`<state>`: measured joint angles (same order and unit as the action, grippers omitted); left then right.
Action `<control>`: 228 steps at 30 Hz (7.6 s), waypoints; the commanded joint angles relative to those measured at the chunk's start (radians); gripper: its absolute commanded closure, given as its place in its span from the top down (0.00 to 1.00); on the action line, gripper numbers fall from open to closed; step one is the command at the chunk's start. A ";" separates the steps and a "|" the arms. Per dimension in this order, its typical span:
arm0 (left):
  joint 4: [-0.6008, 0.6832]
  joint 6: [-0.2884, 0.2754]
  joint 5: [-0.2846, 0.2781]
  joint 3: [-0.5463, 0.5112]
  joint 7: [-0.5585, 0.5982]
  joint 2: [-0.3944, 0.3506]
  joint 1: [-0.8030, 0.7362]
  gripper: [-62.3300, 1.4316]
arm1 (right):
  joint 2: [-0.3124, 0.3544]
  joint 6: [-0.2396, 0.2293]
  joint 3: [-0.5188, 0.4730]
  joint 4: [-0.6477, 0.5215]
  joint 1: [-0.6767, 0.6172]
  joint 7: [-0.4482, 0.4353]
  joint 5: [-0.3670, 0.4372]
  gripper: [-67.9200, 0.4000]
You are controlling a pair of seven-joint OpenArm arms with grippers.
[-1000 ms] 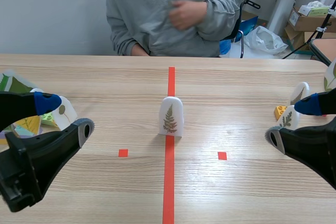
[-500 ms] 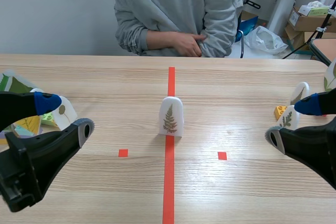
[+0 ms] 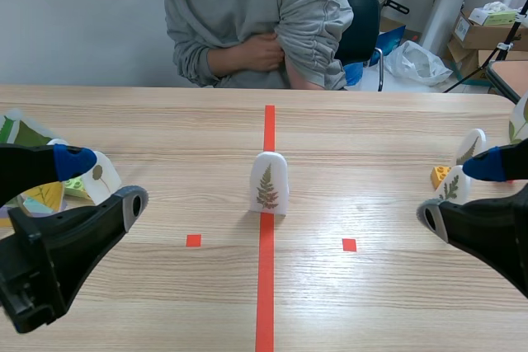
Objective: Do the leaf sorting experiment
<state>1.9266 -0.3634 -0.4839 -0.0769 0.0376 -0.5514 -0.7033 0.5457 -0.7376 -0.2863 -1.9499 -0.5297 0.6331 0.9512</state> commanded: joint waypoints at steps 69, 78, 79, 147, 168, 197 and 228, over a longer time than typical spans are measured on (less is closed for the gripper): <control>0.012 0.001 0.005 0.005 0.017 0.041 0.003 0.75 | -0.374 0.028 0.860 1.090 0.981 -0.495 -0.742 0.81; 0.012 0.001 0.005 0.005 0.017 0.041 0.003 0.75 | -0.374 0.043 0.864 1.090 0.981 -0.529 -0.742 0.63; 0.012 0.001 0.005 0.005 0.017 0.041 0.003 0.75 | -0.374 0.043 0.864 1.090 0.981 -0.537 -0.742 0.58; 0.012 0.001 0.005 0.005 0.018 0.041 0.003 0.75 | -0.197 0.248 0.177 0.802 0.572 -0.364 -0.544 0.03; 0.012 0.001 0.005 0.005 0.018 0.041 0.003 0.75 | -0.133 0.279 0.023 0.801 0.468 -0.377 -0.528 0.03; 0.012 0.001 0.005 0.005 0.018 0.041 0.003 0.75 | -0.133 0.218 0.014 0.800 0.465 -0.391 -0.508 0.71; 0.012 0.001 0.005 0.005 0.018 0.041 0.003 0.75 | -0.083 -0.008 -0.103 0.083 0.089 -0.200 -0.221 0.72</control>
<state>1.9266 -0.3607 -0.4728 -0.0761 0.0380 -0.5152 -0.7033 0.4461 -0.7380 -0.4004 -1.8591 -0.4465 0.4435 0.7292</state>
